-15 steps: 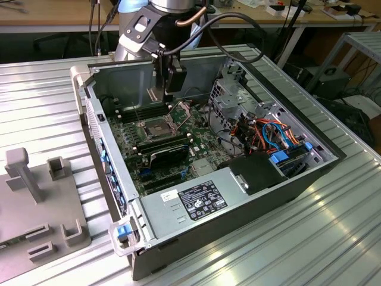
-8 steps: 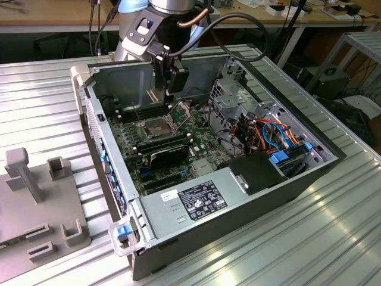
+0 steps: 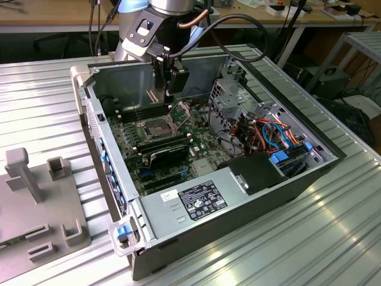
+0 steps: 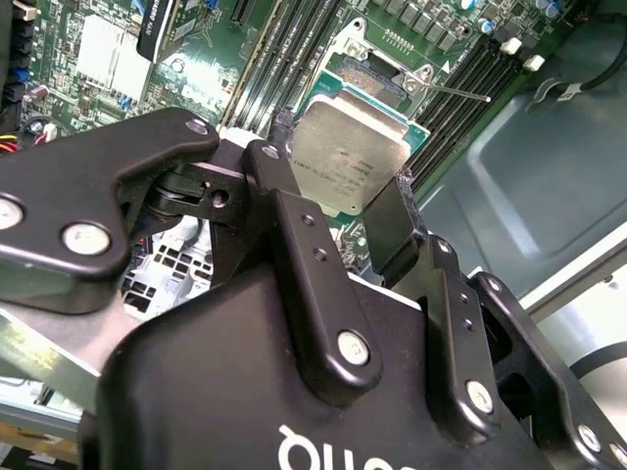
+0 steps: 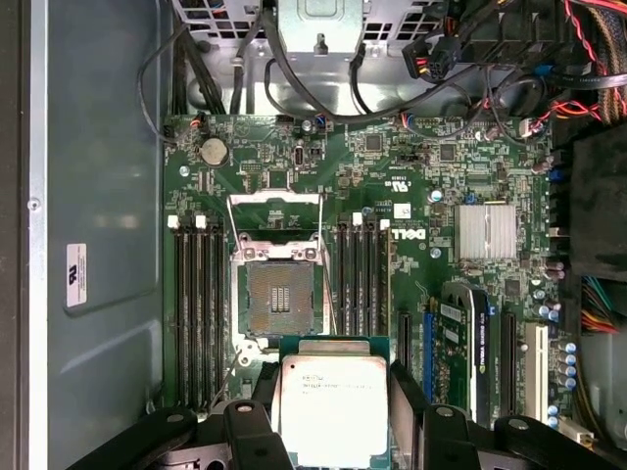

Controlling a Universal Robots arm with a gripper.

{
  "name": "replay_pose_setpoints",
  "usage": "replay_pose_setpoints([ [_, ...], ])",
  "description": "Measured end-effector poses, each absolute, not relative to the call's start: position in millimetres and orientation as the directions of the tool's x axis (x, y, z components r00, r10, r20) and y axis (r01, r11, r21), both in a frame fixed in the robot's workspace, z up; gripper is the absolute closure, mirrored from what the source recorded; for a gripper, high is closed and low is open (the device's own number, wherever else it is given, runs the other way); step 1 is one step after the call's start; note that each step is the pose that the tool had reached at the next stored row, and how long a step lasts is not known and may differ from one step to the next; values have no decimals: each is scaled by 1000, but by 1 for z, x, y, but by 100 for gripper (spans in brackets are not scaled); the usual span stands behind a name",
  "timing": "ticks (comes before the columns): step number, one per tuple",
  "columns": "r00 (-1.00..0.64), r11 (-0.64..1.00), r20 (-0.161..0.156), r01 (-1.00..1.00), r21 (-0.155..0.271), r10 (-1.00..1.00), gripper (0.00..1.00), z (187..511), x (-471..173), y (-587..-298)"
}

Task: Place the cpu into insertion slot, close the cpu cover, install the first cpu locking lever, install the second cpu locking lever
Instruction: 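Place the cpu into insertion slot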

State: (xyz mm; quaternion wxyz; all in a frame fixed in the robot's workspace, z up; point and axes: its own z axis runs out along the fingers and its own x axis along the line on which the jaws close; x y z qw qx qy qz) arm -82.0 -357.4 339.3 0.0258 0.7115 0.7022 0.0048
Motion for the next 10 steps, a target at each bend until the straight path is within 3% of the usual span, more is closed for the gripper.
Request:
replay_pose_setpoints([
  [10, 9, -8, -29, 999, 43, 1000, 46, 338, -82, -357],
])
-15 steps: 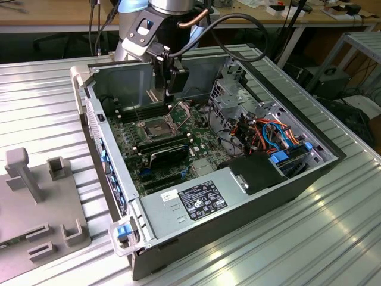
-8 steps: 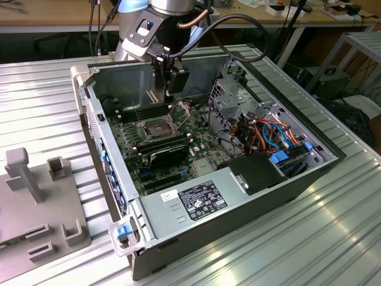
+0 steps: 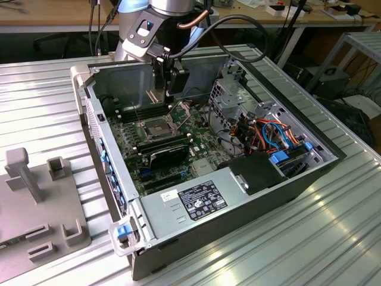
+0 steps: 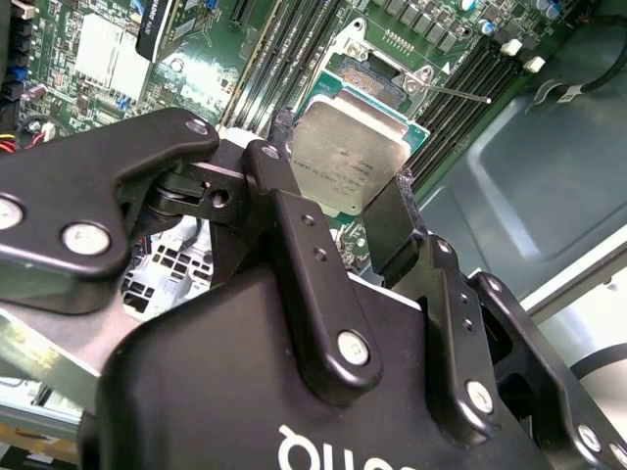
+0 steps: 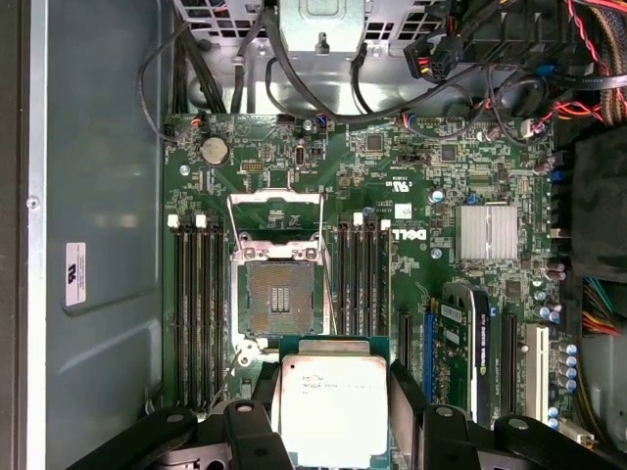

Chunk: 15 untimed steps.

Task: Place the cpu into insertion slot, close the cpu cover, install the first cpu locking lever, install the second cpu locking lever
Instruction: 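Place the cpu into insertion slot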

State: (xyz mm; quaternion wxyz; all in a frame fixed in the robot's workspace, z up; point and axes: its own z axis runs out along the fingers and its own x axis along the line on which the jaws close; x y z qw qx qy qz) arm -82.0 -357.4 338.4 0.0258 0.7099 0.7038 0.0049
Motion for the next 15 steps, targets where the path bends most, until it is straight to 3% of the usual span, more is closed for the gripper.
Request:
replay_pose_setpoints([
  [15, 1, 0, -29, 999, 43, 1000, 46, 337, -82, -357],
])
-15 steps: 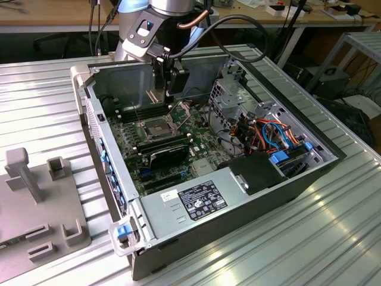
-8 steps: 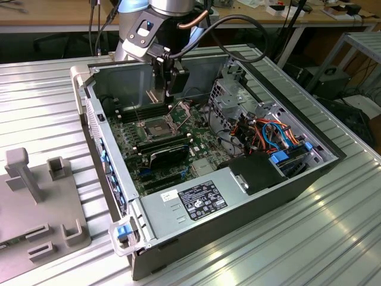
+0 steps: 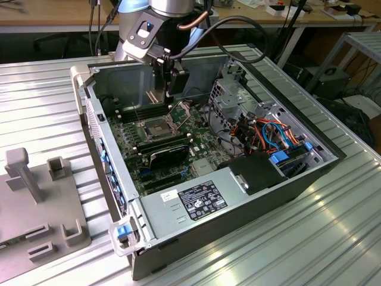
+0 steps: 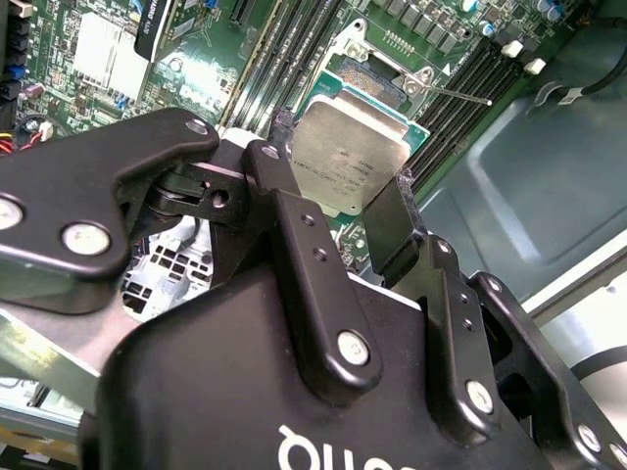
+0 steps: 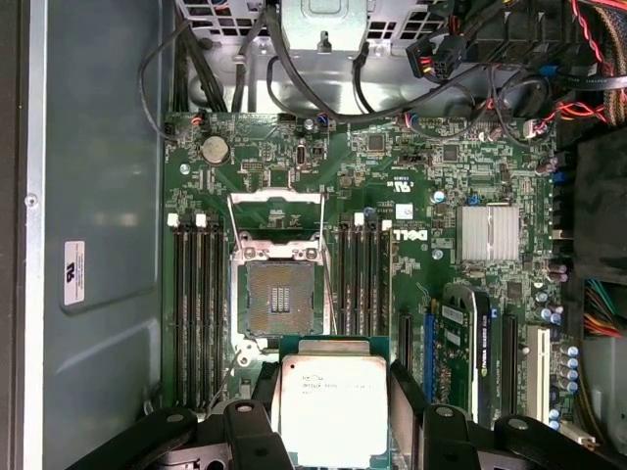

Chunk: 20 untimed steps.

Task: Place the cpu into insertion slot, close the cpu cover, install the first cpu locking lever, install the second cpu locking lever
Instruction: 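Place the cpu into insertion slot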

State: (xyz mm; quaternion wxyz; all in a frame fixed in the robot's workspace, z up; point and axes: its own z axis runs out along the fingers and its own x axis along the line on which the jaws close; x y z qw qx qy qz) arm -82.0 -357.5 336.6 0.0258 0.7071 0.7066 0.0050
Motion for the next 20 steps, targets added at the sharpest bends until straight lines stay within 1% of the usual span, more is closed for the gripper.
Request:
replay_pose_setpoints([
  [20, -18, 19, -30, 999, 44, 999, 46, 335, -82, -357],
])
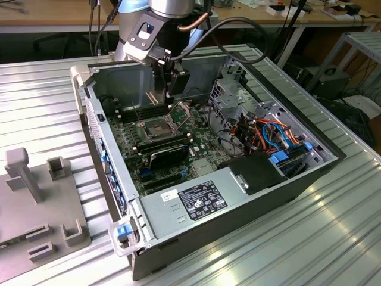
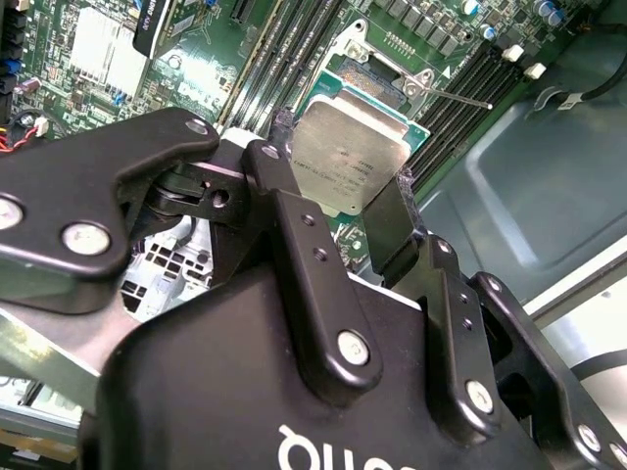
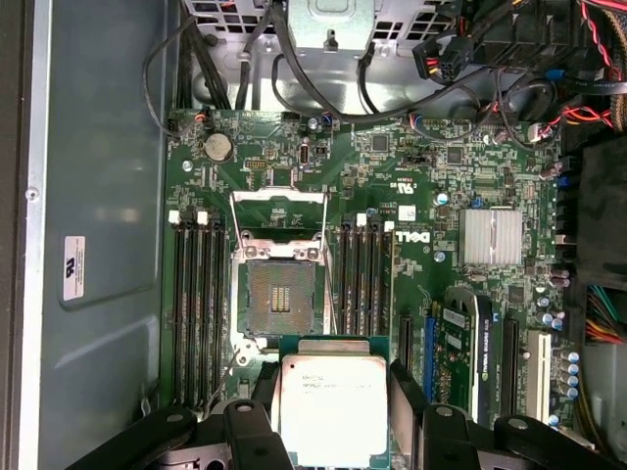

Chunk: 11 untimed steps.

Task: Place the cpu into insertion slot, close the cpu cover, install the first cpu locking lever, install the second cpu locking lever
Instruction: 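Place the cpu into insertion slot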

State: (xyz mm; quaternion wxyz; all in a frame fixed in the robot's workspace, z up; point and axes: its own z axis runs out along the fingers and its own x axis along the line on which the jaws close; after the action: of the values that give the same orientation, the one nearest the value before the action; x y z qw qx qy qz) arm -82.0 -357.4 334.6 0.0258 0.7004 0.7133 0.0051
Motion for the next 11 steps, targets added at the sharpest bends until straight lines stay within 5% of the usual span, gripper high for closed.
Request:
replay_pose_setpoints([
  [11, -34, 35, -29, 999, 36, 999, 46, 317, -77, -344],
])
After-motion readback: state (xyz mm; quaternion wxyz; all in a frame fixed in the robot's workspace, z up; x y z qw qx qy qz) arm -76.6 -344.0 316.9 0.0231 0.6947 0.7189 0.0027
